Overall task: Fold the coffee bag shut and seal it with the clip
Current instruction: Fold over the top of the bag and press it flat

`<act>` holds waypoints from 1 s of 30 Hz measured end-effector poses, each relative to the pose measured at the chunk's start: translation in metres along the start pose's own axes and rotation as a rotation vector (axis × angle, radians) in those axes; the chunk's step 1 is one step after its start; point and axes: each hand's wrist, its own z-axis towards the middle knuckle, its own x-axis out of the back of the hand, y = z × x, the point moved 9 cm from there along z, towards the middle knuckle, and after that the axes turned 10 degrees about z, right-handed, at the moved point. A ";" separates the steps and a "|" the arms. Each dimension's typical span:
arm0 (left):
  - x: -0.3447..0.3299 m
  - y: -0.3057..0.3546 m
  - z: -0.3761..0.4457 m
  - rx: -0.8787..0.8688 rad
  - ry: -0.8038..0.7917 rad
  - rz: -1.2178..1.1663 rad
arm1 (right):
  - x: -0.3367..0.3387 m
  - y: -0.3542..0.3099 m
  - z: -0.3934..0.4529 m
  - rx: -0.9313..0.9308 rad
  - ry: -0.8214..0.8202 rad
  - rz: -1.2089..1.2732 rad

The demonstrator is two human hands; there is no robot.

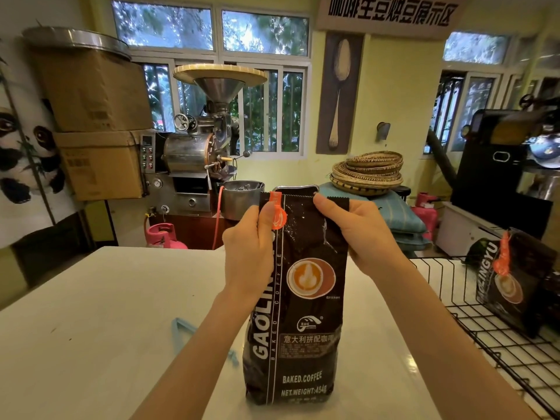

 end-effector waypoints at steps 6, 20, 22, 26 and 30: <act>0.002 -0.022 0.000 0.157 -0.053 -0.113 | 0.005 0.035 -0.020 -0.141 -0.060 -0.006; 0.003 -0.050 -0.060 0.290 0.003 -0.078 | 0.013 0.046 -0.040 0.170 0.022 0.057; 0.004 -0.052 -0.061 0.294 0.025 -0.077 | 0.016 0.042 -0.039 0.224 0.053 0.076; 0.003 -0.052 -0.059 0.294 -0.013 -0.136 | 0.016 0.030 -0.044 0.334 0.086 -0.040; 0.001 -0.038 -0.050 0.183 -0.105 -0.140 | 0.013 0.023 -0.046 0.381 0.047 -0.184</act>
